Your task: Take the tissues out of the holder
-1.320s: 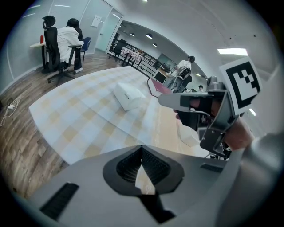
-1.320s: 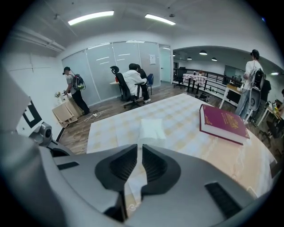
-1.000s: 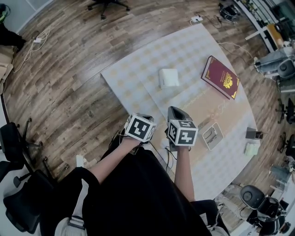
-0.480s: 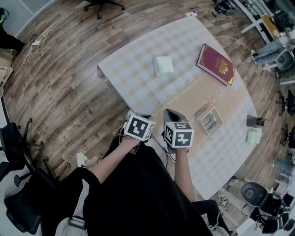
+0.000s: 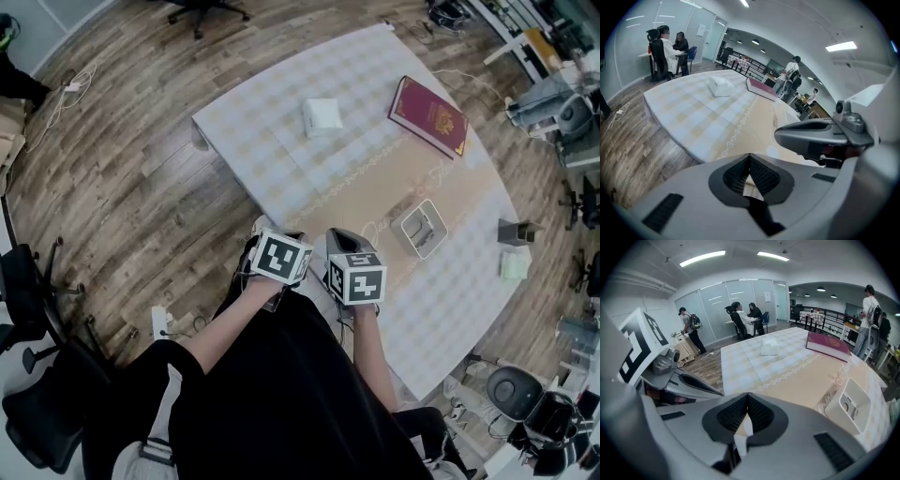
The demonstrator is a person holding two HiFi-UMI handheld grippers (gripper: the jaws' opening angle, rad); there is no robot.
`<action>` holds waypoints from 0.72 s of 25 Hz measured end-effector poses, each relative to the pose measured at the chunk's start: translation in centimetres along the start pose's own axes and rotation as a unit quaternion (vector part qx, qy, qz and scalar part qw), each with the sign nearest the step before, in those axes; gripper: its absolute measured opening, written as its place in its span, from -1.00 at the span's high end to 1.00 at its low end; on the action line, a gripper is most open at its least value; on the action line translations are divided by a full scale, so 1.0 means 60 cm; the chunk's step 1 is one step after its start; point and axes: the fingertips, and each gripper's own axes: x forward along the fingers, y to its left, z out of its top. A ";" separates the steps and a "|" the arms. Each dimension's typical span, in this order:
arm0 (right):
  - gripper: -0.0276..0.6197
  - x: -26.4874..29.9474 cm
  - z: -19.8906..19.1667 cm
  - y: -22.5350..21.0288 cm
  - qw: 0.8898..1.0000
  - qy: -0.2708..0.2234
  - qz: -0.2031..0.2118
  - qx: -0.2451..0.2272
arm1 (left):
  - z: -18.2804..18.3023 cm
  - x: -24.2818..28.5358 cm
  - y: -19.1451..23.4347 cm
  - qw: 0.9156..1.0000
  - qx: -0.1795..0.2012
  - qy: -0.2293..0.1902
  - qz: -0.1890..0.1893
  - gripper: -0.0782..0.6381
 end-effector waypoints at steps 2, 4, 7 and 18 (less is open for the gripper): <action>0.87 -0.007 -0.009 0.002 1.000 0.000 0.001 -0.001 | -0.007 0.001 -0.006 1.000 0.002 -0.001 0.003 0.78; 0.87 -0.013 -0.017 0.002 1.000 0.000 0.001 0.001 | -0.013 0.001 -0.010 1.000 0.005 -0.002 0.007 0.78; 0.87 -0.020 -0.024 -0.001 1.000 -0.005 0.002 0.009 | -0.017 0.003 -0.018 1.000 0.012 -0.003 0.009 0.78; 0.87 -0.040 -0.025 -0.031 0.999 -0.016 -0.008 0.032 | 0.001 0.014 -0.040 0.999 0.038 0.000 0.010 0.78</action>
